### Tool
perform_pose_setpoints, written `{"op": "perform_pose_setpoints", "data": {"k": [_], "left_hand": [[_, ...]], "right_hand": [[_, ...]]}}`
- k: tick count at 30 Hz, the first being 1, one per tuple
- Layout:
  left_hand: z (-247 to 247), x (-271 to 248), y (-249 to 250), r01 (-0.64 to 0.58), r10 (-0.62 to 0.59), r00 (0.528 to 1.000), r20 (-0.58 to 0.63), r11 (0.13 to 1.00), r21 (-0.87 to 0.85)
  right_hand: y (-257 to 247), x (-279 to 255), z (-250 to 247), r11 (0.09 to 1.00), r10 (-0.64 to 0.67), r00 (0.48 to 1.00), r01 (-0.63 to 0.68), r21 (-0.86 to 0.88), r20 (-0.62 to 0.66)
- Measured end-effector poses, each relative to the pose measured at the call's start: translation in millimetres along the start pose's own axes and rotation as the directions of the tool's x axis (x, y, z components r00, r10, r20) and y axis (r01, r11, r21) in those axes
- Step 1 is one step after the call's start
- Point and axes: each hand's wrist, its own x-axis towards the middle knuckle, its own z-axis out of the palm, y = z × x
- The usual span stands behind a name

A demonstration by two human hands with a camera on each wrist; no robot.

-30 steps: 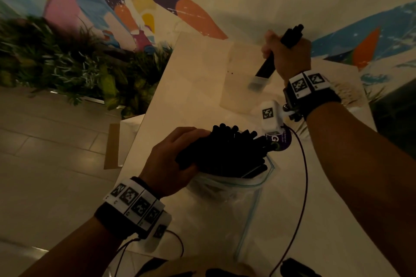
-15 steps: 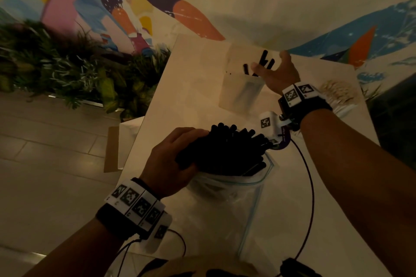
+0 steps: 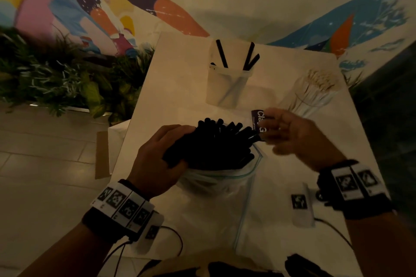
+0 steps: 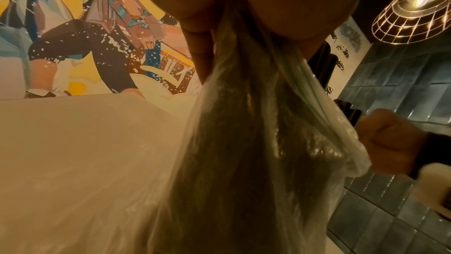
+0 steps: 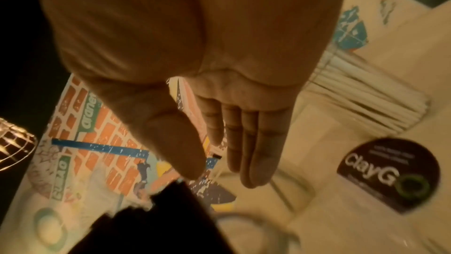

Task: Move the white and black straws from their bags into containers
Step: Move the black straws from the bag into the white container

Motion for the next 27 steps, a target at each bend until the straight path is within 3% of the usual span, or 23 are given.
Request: {"op": "perform_pose_setpoints", "data": {"k": [3,7,10,13,15,20,27], "left_hand": [[-1.2,1.2,1.7,-0.003,0.003,1.000,0.021,1.000,0.016],[-4.2,4.1,2.9,-0.023,0.025,0.996,0.083,1.000,-0.021],[-9.2,6.1,6.2,-0.033,0.051,0.985,0.166,0.994,-0.108],[-12.9,7.1,12.6,-0.015,0.053,0.972,0.229,0.986,-0.164],[-11.3,7.7,17.7,0.009,0.029,0.973,0.230,0.987,-0.161],[2.3,8.6,20.8,0.019,-0.005,0.995,0.098,0.989,-0.148],[9.4,4.6,12.0,0.009,-0.016,0.999,-0.037,0.981,-0.194]], "right_hand": [[10.3,-12.4,25.5,0.997,-0.039,0.995,0.045,-0.069,0.087],[12.5,-12.1,53.1,0.926,-0.210,0.978,0.200,-0.320,0.004],[11.8,-14.9,66.3,0.887,-0.311,0.950,0.287,-0.362,-0.010],[14.5,-17.7,79.0,0.884,-0.379,0.925,0.351,-0.308,-0.035],[18.3,-16.4,86.6,0.919,-0.351,0.934,0.329,-0.218,-0.069],[29.5,-5.5,95.3,0.954,-0.300,0.940,0.290,-0.083,-0.160],[41.4,0.7,94.6,0.921,-0.356,0.912,0.379,0.090,-0.202]]}}
